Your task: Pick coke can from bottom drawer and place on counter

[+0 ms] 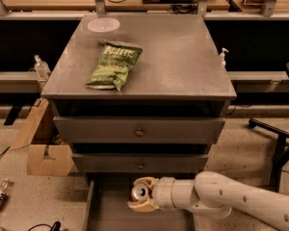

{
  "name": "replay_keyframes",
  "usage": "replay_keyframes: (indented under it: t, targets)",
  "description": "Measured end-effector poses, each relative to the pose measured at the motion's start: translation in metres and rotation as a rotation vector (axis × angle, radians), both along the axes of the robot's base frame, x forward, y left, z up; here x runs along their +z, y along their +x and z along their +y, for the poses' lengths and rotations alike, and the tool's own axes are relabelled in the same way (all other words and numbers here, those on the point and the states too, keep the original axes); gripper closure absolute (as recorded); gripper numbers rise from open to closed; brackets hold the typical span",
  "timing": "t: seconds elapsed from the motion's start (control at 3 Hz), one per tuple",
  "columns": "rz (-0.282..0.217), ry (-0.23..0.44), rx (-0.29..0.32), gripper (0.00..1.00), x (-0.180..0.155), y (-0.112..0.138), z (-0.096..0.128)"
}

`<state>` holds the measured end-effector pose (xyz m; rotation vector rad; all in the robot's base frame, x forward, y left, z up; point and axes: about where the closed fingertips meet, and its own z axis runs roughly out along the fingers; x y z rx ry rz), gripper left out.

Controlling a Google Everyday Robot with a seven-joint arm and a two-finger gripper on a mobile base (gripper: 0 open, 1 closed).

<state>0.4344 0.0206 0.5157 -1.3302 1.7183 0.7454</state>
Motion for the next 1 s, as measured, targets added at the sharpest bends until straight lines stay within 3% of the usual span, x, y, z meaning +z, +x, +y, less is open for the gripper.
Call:
replay_keyframes:
  t: [0.33,0.67,1.0]
  targets:
    - [-0.007,0.010,-0.078,1.00,0.059,0.024,-0.020]
    - [-0.004,0.020,-0.148,1.00,0.095,0.053,-0.033]
    - [-0.004,0.020,-0.148,1.00,0.095,0.053,-0.033]
